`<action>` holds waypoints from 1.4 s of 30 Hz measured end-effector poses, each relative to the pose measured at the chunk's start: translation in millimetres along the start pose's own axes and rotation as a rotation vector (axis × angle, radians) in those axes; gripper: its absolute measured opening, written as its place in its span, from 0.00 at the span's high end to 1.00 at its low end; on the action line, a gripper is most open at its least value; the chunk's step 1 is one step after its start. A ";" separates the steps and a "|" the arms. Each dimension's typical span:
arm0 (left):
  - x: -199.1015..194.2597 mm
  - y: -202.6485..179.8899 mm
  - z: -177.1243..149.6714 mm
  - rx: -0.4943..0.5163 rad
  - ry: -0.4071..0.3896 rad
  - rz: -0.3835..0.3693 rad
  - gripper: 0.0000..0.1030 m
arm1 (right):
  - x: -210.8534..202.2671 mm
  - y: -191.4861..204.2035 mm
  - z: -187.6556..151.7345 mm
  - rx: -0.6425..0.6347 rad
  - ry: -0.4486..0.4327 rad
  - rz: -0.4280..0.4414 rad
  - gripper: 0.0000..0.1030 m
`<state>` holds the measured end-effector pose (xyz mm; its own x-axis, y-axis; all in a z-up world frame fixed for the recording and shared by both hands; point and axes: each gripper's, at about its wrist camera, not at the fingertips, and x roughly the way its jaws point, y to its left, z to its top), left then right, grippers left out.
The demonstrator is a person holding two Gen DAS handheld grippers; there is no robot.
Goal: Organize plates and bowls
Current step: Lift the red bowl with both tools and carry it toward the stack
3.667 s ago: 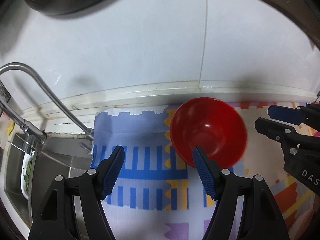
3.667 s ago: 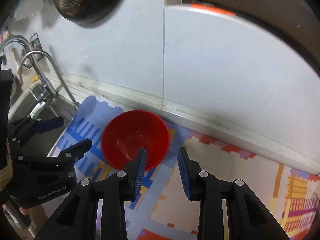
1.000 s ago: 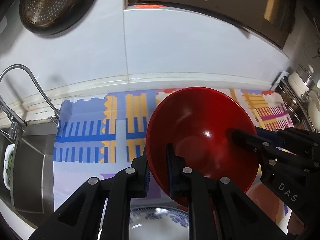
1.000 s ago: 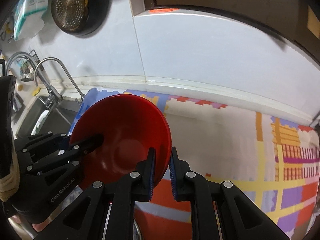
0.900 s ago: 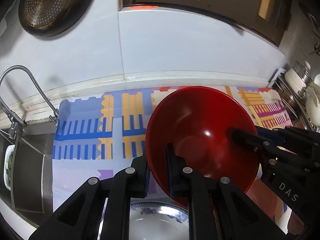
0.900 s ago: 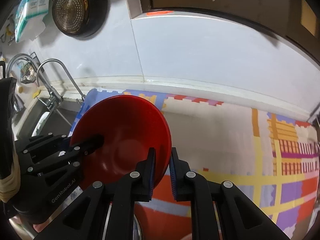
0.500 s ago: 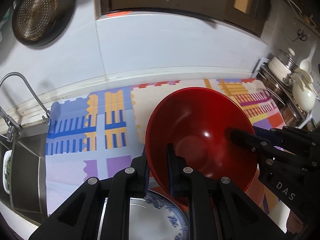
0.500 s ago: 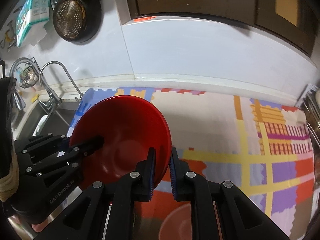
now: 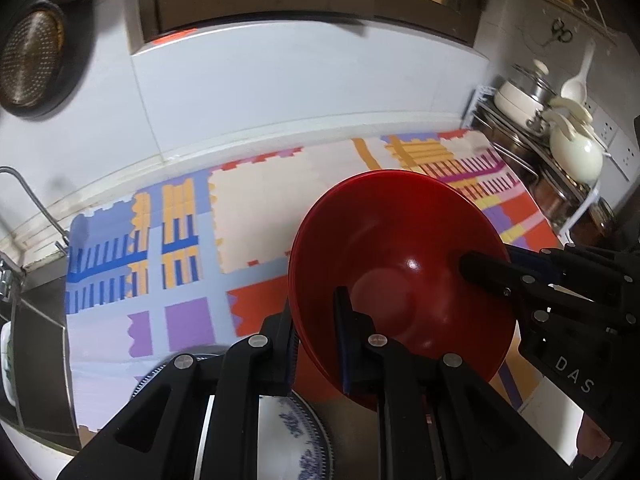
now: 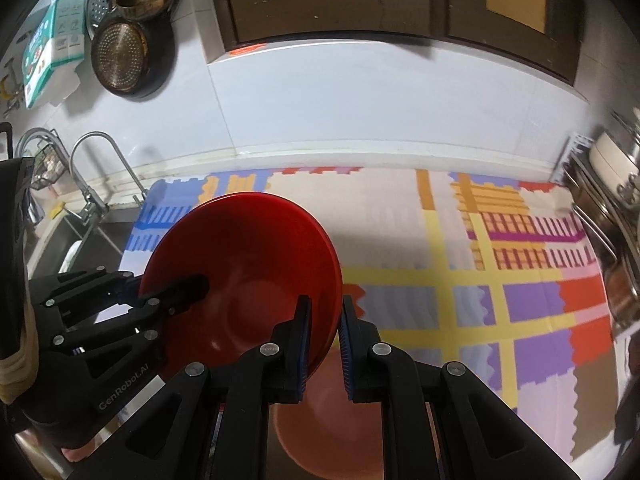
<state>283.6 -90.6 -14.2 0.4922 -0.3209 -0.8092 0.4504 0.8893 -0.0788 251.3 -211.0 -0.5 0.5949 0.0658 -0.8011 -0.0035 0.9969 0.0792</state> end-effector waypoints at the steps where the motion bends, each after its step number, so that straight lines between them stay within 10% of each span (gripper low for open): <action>1: 1.2 -3.5 -1.1 0.004 0.004 -0.005 0.83 | -0.7 -2.5 -2.5 0.003 0.002 -0.003 0.86; 42: 67.7 -73.3 -49.8 0.157 0.202 -0.028 0.82 | 32.3 -66.8 -80.6 0.130 0.215 -0.049 0.86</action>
<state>246.8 -161.3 -92.2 0.3259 -0.2593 -0.9091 0.5796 0.8145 -0.0246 206.0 -271.9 -79.6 0.4075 0.0395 -0.9123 0.1322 0.9860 0.1017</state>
